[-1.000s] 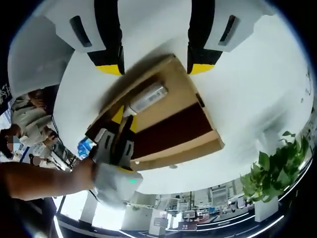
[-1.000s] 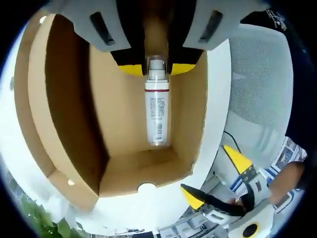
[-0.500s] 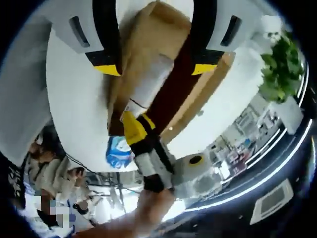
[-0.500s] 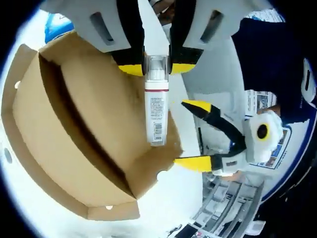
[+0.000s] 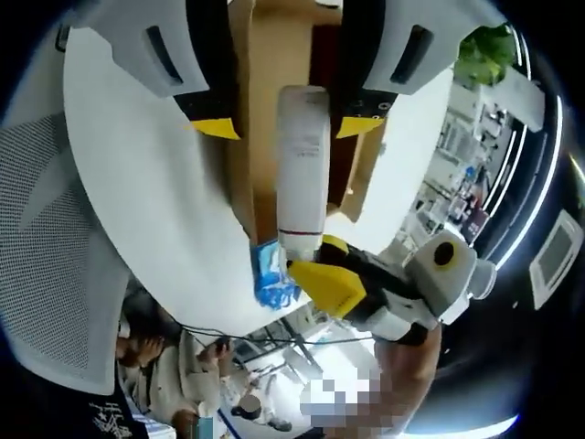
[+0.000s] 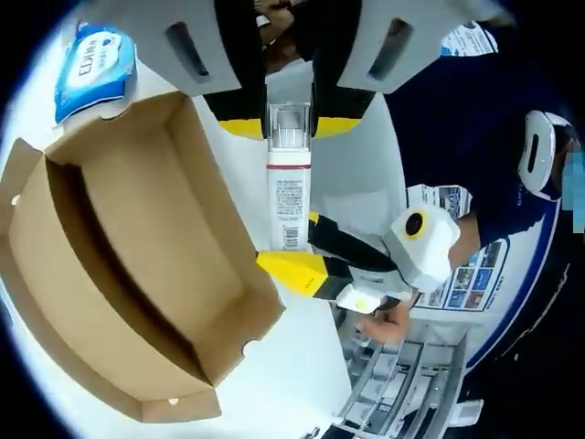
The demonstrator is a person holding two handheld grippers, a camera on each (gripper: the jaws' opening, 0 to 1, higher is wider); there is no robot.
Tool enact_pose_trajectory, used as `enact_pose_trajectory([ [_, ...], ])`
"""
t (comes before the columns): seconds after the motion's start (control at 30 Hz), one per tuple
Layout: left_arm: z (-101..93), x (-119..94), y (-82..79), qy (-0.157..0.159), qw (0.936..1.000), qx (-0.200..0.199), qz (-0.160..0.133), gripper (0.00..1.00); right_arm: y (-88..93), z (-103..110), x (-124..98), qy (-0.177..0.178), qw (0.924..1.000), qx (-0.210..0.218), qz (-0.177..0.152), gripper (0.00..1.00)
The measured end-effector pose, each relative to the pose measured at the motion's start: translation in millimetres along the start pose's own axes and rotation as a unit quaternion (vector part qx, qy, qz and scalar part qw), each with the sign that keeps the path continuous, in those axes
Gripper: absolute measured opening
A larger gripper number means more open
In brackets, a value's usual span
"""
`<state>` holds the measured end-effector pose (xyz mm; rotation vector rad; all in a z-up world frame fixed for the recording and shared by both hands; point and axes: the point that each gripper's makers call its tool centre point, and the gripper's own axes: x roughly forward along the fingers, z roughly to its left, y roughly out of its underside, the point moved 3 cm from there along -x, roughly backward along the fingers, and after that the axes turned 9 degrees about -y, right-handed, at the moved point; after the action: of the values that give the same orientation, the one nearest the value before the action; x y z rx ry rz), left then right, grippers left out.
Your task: Operate the shoe box by opening the lid, removing the specified soft item, and placing it in the target area until the item is outside and the box remains undamaged.
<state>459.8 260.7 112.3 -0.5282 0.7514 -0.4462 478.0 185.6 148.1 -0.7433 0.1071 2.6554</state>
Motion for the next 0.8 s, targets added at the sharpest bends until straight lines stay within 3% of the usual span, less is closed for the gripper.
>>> enact_pose_trajectory([
  [0.1, 2.3, 4, -5.5, -0.001, 1.0, 0.005, -0.004, 0.37, -2.8, 1, 2, 0.0, 1.0, 0.001, 0.004, 0.15],
  [0.17, 1.1, 5, -7.8, 0.005, 0.9999, 0.011, -0.004, 0.23, -5.2, 2, 1, -0.004, 1.0, 0.002, 0.006, 0.15],
  [0.2, 1.5, 5, -6.3, 0.007, 0.9999, 0.012, 0.006, 0.23, -4.7, 2, 2, -0.001, 0.9999, 0.001, 0.01, 0.15],
  [0.53, 8.0, 1, -8.8, -0.01, 0.9997, -0.02, -0.006, 0.21, -6.2, 5, -3, -0.005, 1.0, -0.004, 0.001, 0.16],
  [0.6, 9.8, 0, -3.4, -0.012, 0.9987, -0.05, 0.007, 0.21, -15.2, 3, -6, 0.002, 0.9994, -0.019, -0.028, 0.16],
  [0.73, 16.8, -4, -4.3, -0.026, 0.9983, -0.052, -0.008, 0.21, -25.0, 5, -11, -0.006, 0.9966, -0.046, -0.068, 0.18],
  [0.8, 19.4, -4, -6.5, -0.024, 0.997, -0.073, -0.011, 0.21, -26.1, 7, -13, -0.007, 0.9947, -0.057, -0.085, 0.24],
])
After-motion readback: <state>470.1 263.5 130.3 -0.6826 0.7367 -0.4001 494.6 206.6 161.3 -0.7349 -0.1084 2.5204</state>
